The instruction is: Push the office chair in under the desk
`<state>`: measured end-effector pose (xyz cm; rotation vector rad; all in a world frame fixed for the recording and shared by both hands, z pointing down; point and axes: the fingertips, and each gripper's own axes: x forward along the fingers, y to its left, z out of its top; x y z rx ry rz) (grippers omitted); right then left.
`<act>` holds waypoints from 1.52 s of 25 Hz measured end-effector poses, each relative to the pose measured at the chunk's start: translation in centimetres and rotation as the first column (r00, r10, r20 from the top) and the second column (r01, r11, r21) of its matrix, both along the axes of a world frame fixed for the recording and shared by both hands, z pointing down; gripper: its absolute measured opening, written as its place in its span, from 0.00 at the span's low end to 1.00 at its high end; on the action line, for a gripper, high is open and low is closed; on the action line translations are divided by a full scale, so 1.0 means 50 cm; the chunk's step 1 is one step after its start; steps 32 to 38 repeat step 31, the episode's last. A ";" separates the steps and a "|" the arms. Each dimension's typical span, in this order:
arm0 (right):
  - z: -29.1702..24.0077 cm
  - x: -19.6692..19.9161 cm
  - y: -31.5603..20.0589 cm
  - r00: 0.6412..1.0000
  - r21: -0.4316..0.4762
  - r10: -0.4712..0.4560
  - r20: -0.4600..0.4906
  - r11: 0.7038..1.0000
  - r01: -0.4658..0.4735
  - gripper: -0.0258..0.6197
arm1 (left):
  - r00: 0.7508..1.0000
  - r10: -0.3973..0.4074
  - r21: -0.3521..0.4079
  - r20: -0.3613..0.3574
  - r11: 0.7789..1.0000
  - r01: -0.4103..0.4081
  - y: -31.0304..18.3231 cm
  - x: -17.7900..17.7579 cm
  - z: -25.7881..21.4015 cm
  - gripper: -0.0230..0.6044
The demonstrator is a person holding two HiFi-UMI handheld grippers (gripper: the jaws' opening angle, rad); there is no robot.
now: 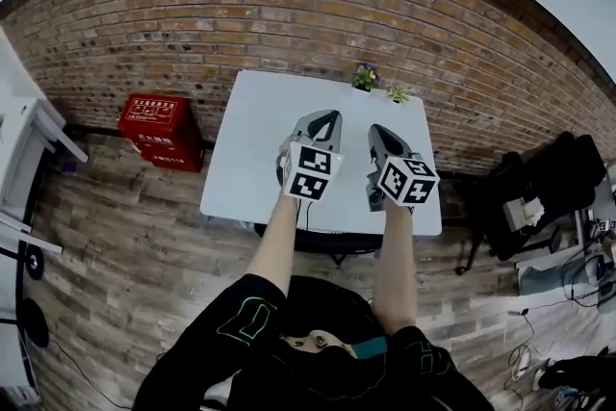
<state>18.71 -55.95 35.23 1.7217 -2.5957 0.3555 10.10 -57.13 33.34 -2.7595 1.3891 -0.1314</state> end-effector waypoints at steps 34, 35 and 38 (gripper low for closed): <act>-0.055 -0.008 0.066 0.962 0.189 0.186 -0.200 0.971 -0.149 0.04 | 0.990 -0.069 0.008 -0.121 0.997 0.071 0.037 -0.100 0.008 0.05; -0.055 -0.008 0.066 0.962 0.189 0.186 -0.200 0.971 -0.149 0.04 | 0.990 -0.069 0.008 -0.121 0.997 0.071 0.037 -0.100 0.008 0.05; -0.055 -0.008 0.066 0.962 0.189 0.186 -0.200 0.971 -0.149 0.04 | 0.990 -0.069 0.008 -0.121 0.997 0.071 0.037 -0.100 0.008 0.05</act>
